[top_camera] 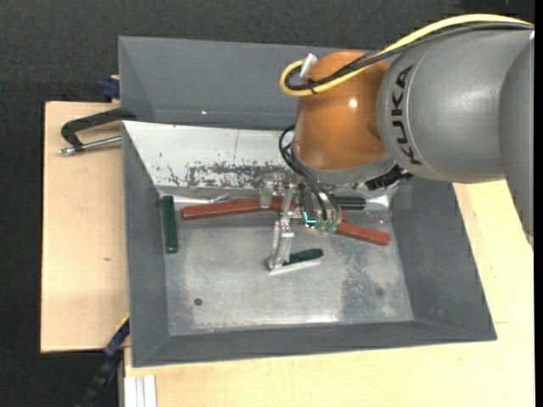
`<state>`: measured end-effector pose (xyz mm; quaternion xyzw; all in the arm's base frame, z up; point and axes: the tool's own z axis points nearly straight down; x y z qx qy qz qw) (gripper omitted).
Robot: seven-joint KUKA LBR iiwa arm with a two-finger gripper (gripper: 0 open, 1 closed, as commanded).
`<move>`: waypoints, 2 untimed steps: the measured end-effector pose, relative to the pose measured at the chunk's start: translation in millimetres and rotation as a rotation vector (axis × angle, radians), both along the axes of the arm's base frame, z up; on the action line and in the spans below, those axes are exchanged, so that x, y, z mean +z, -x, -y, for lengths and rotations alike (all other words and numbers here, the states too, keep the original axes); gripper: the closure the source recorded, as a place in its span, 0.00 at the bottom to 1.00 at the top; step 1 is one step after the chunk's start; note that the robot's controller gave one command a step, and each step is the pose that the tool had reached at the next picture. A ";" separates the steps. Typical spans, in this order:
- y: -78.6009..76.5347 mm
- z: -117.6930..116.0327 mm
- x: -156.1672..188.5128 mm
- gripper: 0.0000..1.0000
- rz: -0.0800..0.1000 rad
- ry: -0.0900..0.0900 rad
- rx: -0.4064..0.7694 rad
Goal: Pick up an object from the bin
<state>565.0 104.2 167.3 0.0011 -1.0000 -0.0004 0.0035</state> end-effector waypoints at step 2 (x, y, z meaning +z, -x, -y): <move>-3.4 22.3 -29.1 0.00 0.016 -0.003 0.058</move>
Offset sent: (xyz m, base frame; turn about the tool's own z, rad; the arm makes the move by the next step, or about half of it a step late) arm 0.0007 -0.0610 -0.0858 -0.1304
